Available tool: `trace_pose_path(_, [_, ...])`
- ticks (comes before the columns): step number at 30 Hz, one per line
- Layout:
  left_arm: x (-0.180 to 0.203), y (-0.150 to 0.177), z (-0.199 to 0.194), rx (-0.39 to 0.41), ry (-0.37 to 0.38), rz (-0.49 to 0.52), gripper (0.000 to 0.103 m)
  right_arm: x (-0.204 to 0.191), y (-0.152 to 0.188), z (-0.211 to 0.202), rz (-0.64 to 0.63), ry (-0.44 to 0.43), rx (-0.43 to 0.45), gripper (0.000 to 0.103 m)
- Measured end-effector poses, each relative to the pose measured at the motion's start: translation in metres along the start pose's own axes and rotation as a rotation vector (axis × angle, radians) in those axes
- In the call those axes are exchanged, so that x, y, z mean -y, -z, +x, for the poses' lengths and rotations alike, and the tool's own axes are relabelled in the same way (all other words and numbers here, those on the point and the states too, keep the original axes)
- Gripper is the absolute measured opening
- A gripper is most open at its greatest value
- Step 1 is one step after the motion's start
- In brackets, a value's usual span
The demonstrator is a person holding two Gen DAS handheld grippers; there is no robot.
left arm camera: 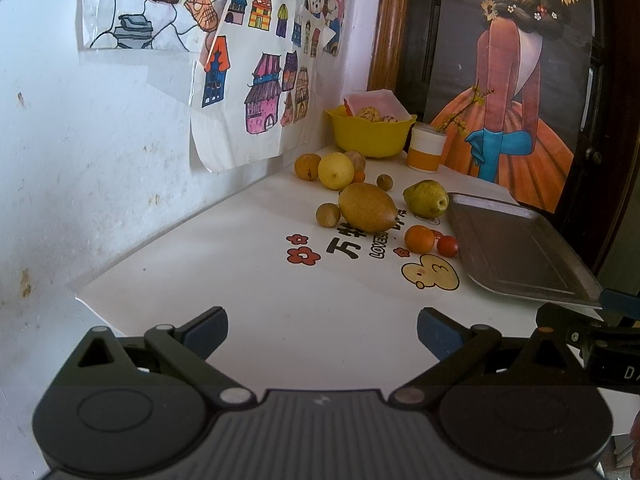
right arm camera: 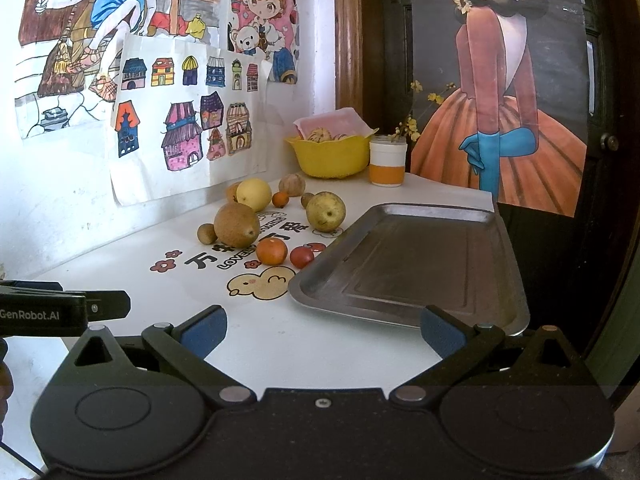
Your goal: Organize fruits
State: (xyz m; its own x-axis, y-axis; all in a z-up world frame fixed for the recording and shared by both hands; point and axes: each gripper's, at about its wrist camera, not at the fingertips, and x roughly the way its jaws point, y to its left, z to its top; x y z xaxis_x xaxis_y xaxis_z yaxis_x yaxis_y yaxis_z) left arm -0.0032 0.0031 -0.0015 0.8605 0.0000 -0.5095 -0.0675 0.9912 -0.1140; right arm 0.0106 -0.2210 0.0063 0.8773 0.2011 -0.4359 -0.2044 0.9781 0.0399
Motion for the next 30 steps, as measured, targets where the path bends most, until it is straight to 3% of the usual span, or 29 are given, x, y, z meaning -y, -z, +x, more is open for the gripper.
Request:
trace_pose_path(23, [0.002,0.004,0.005,-0.021,-0.008,0.003,0.103,0.0,0.002,0.004,-0.003,-0.009,-0.01,0.102])
trace_pose_path(30, [0.001,-0.023,0.017,-0.017,0.0,0.04,0.103,0.005,-0.022,0.019,-0.086,-0.101,-0.003,0.102])
